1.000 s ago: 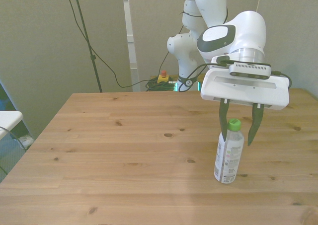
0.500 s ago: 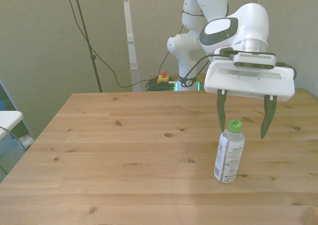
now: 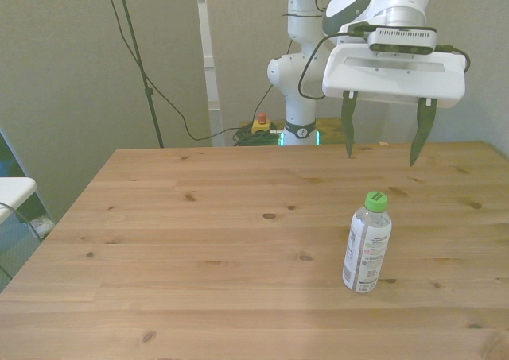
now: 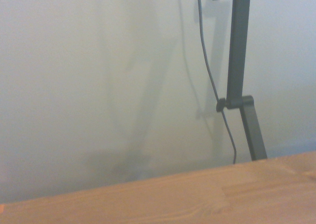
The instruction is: Stand the water bottle
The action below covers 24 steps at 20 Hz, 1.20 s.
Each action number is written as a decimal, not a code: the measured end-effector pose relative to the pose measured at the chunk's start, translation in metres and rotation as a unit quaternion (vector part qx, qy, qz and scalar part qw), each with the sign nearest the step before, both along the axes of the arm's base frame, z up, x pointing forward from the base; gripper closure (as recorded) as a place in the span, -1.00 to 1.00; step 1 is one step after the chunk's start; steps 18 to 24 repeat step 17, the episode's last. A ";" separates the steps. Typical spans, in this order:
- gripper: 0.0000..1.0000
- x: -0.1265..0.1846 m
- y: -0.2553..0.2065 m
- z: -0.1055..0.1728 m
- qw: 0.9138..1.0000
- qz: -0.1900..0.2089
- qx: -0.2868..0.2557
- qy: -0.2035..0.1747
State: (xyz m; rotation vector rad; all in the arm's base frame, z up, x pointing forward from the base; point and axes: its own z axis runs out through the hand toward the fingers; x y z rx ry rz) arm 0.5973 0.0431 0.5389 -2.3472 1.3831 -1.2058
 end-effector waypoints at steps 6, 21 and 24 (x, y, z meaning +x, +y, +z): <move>-1.00 -0.043 0.006 -0.007 0.997 0.017 0.003 0.082; -1.00 -0.080 0.025 -0.059 0.973 0.058 0.008 0.225; -1.00 -0.080 0.025 -0.059 0.973 0.058 0.008 0.225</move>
